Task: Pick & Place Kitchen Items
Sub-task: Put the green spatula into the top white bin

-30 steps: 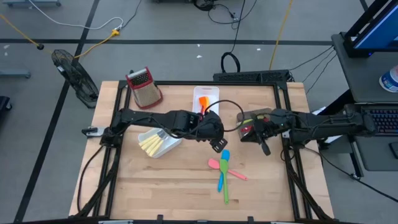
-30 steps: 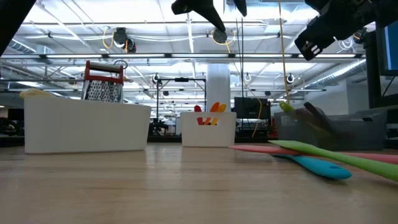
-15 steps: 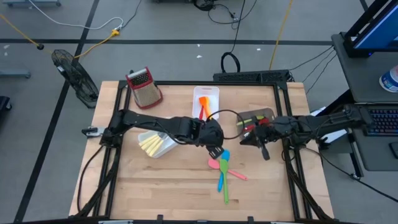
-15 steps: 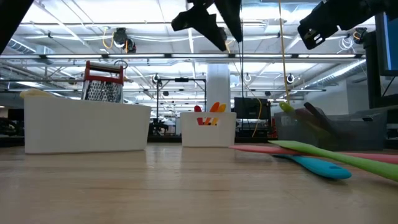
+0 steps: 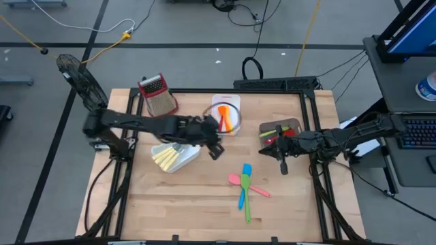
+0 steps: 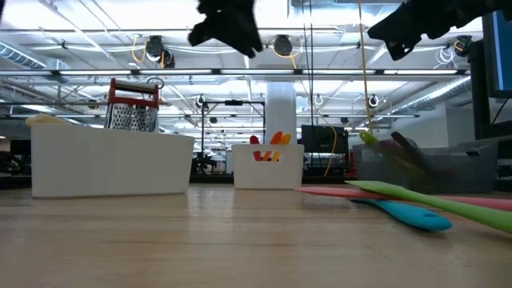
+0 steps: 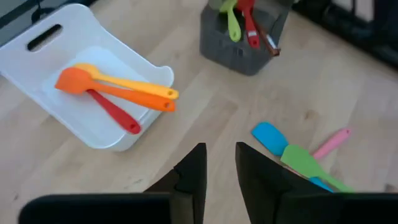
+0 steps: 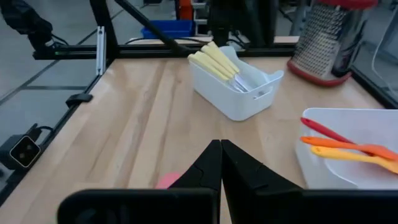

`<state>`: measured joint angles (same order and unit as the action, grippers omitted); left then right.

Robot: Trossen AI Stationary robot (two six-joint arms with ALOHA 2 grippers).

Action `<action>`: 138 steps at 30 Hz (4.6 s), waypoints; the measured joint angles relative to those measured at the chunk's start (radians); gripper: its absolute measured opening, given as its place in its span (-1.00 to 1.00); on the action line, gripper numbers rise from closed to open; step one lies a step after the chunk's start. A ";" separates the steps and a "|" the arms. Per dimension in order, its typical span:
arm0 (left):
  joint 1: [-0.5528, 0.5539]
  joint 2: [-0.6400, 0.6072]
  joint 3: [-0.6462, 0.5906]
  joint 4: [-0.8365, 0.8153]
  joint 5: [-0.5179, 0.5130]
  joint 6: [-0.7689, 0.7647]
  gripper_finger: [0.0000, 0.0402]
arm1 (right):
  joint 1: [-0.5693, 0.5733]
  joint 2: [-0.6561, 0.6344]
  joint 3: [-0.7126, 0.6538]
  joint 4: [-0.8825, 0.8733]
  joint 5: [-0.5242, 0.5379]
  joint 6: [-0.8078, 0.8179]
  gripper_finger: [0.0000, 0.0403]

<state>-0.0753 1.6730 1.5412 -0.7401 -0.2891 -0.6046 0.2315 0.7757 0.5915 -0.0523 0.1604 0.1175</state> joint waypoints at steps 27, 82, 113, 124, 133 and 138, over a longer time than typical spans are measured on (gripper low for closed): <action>-0.037 -0.763 -0.622 0.164 -0.070 0.132 -0.65 | 0.099 0.587 0.559 -0.538 -0.066 0.371 -0.99; -0.038 -1.420 -0.921 0.116 0.357 0.363 -0.65 | 0.172 0.763 0.642 -0.518 -0.314 0.926 -0.42; -0.038 -1.582 -1.062 0.180 0.536 0.341 -0.65 | 0.147 1.022 0.641 -0.439 -0.409 1.473 -0.42; -0.038 -1.582 -1.062 0.144 0.551 0.337 -0.65 | 0.149 1.022 0.641 -0.488 -0.343 1.517 -0.42; -0.038 -1.582 -1.062 0.144 0.553 0.338 -0.65 | 0.157 1.022 0.641 -0.516 -0.344 1.544 -0.42; -0.038 -1.582 -1.062 0.145 0.553 0.340 -0.65 | 0.156 1.022 0.641 -0.520 -0.343 1.553 -0.42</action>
<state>-0.1137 0.0914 0.4789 -0.5953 0.2634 -0.2642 0.3878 1.7981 1.2324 -0.5726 -0.1822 1.6707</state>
